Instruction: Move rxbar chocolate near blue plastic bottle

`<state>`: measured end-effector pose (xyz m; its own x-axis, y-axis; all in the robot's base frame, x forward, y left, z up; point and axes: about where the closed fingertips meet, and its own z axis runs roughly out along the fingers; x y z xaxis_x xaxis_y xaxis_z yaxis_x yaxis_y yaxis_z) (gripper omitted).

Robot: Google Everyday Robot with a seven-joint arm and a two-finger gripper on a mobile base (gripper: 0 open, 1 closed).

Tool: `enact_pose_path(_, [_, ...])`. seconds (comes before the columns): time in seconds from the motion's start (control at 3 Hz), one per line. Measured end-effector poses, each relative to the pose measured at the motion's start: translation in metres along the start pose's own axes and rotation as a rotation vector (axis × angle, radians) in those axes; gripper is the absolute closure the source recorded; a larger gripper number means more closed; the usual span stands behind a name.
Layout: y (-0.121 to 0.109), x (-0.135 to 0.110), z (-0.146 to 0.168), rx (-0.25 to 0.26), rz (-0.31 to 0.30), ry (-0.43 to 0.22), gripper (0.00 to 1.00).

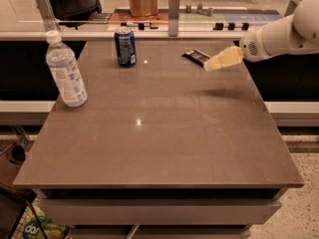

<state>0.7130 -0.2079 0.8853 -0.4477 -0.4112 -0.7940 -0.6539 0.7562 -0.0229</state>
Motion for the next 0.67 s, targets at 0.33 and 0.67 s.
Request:
enact_pose_path(0.33, [-0.008,-0.009,0.018,-0.003,-0.008,-0.044,0.00])
enact_pose_path(0.67, [-0.013,-0.018,0.035,-0.014,-0.013,-0.082,0.00])
